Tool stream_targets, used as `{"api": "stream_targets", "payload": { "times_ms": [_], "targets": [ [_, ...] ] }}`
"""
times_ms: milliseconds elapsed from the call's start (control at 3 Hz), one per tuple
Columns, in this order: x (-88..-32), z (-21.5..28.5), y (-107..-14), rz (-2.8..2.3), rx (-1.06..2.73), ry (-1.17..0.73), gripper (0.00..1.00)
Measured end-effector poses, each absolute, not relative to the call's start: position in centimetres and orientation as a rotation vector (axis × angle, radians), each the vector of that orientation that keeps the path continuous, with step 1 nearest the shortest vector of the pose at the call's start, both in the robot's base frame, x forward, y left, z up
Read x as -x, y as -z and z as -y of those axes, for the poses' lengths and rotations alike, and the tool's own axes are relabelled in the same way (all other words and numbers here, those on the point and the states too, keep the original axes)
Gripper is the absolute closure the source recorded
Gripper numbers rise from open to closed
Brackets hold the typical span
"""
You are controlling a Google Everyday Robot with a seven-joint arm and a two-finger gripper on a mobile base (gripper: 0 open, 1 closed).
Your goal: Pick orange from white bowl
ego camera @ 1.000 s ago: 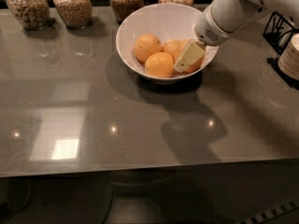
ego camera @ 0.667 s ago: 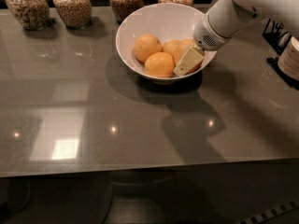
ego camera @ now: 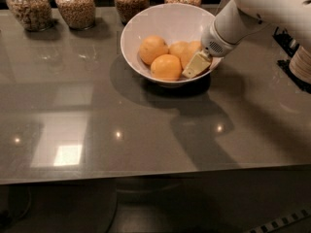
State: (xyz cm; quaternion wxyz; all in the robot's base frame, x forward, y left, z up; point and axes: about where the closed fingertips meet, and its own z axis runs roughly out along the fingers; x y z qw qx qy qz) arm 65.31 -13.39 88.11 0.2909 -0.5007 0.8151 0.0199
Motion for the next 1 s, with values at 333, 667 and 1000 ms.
{"api": "stream_targets", "payload": {
  "times_ms": [333,667,1000],
  "targets": [
    [-65.2,13.5,-89.0,-2.156,1.328,-0.047,0.85],
    [-64.5,13.4,-91.8,-2.084,1.31,-0.07,1.0],
    [-63.0,13.3,-96.1,-1.975,1.288,-0.125,1.0]
  ]
}}
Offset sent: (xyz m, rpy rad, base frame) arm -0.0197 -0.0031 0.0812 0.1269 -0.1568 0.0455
